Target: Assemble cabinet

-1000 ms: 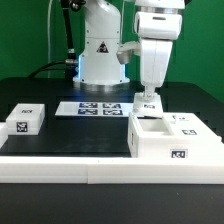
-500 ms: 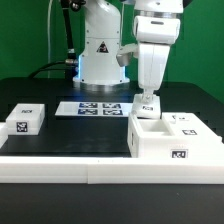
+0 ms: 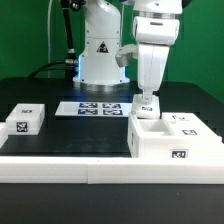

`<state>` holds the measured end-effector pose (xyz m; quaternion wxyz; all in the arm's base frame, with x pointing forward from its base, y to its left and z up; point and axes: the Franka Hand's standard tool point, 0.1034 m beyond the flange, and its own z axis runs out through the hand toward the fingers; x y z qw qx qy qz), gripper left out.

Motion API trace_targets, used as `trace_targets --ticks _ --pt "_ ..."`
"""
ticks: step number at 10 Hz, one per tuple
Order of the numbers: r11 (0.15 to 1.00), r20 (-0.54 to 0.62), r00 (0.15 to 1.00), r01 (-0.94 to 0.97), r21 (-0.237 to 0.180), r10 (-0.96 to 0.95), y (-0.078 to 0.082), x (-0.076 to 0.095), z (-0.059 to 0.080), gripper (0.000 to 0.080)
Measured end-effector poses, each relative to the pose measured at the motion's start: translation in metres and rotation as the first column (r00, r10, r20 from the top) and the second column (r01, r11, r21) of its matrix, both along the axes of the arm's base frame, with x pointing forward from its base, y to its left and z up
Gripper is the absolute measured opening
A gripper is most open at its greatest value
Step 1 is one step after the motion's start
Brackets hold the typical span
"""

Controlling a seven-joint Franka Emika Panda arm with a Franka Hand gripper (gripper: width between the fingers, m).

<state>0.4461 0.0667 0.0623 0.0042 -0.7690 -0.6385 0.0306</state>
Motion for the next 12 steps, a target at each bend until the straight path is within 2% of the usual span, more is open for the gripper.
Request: trace_targets --ticks 2,12 --pt "0.999 -0.011 0.999 -0.038 -0.003 0.038 -0.001 0.0054 0.0025 0.0068" --pt "0.996 -0.021 0.996 -0.088 -0.002 0.088 -0.0056 0.0112 0.0021 0.0068"
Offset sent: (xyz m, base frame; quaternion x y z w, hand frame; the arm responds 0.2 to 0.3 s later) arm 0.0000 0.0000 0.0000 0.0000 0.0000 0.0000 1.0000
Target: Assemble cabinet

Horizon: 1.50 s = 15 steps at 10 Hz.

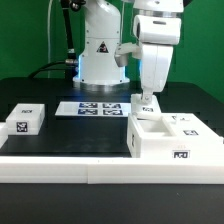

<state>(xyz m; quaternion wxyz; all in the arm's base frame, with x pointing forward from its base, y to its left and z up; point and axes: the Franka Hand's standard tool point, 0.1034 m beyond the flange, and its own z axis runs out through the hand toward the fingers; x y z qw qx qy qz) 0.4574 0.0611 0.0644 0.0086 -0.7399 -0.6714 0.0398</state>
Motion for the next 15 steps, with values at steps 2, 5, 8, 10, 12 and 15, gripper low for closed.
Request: trace_targets --ticks 2,5,8,10,12,15 --pt "1.0 -0.002 1.0 -0.007 0.0 0.007 -0.0003 -0.0003 -0.0001 0.0068" --pt "1.0 -0.002 1.0 -0.007 0.0 0.007 -0.0003 -0.0003 -0.0001 0.0068" --pt "1.0 -0.022 1.0 -0.013 -0.007 0.012 -0.0026 0.0003 0.0012 0.0068" --pt "1.0 -0.038 0.999 -0.014 -0.012 0.014 -0.0036 0.0006 0.0016 0.0068" --pt "1.0 -0.054 0.998 -0.014 -0.017 0.014 -0.0045 0.0009 0.0015 0.0068" --pt "1.0 -0.053 0.999 -0.01 -0.017 0.009 -0.0044 0.001 0.0016 0.0068"
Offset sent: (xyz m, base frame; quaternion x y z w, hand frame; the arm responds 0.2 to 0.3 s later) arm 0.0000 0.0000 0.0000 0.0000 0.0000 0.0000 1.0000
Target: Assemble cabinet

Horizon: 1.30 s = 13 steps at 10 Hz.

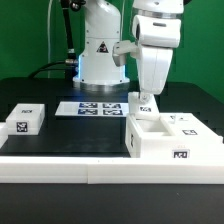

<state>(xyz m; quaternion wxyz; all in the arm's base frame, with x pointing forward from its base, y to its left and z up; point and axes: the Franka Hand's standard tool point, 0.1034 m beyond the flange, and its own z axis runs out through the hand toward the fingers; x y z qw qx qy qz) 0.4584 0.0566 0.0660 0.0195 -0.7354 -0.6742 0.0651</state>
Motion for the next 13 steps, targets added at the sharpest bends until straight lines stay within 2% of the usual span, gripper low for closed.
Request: trace_targets --ticks 2,5,11,13 --pt "1.0 -0.004 1.0 -0.031 0.004 0.031 -0.002 0.0 -0.001 0.0068" --pt "0.991 -0.002 0.991 -0.13 0.023 0.13 -0.012 0.007 -0.002 0.0068" --pt "0.991 -0.001 0.991 -0.13 0.024 0.13 -0.011 0.011 -0.002 0.0068" --pt "0.991 0.019 0.991 -0.13 0.031 0.129 -0.008 0.037 -0.005 0.0069"
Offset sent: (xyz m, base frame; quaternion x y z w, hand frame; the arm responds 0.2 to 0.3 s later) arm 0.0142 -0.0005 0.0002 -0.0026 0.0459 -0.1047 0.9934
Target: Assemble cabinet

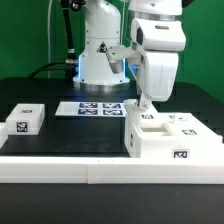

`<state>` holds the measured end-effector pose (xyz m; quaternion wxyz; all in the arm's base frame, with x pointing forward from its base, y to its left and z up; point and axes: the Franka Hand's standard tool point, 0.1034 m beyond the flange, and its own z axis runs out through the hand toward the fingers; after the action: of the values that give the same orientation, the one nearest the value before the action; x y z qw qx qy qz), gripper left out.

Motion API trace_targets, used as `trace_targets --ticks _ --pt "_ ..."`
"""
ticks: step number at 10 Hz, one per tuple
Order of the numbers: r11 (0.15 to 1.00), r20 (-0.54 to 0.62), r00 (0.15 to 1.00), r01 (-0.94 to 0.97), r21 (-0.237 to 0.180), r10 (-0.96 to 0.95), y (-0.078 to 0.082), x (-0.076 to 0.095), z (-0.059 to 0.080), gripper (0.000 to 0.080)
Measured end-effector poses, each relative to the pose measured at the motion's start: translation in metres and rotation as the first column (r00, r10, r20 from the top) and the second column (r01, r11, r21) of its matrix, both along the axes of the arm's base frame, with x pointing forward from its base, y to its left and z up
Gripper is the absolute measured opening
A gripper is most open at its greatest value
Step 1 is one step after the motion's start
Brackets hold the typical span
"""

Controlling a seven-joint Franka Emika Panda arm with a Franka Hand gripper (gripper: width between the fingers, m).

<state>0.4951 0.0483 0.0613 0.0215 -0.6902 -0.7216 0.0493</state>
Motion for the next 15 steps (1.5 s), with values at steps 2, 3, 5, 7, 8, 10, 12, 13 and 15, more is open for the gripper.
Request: trace_targets --ticks 2,3,5,7,8,10,12,13,15 --pt "1.0 0.02 1.0 0.004 0.007 -0.004 0.002 0.021 -0.001 0.0069" --pt "1.0 0.033 0.999 0.005 0.012 -0.006 0.004 0.033 -0.001 0.0069" --pt "1.0 0.059 0.998 0.01 0.021 -0.011 0.007 0.057 -0.001 0.0069" --pt "0.999 0.076 0.997 0.017 0.026 -0.019 0.01 0.072 -0.001 0.0069" --pt "0.999 0.079 0.997 0.019 0.027 -0.021 0.01 0.074 -0.001 0.0069" --pt "0.999 0.081 0.996 0.024 0.028 -0.026 0.01 0.074 -0.001 0.0069" --pt "0.999 0.082 0.996 0.027 0.028 -0.029 0.009 0.074 -0.001 0.0069" --pt "0.999 0.082 0.996 0.027 0.028 -0.029 0.009 0.074 -0.001 0.0069" --pt "0.999 0.081 0.996 0.027 0.028 -0.03 0.009 0.074 -0.001 0.033"
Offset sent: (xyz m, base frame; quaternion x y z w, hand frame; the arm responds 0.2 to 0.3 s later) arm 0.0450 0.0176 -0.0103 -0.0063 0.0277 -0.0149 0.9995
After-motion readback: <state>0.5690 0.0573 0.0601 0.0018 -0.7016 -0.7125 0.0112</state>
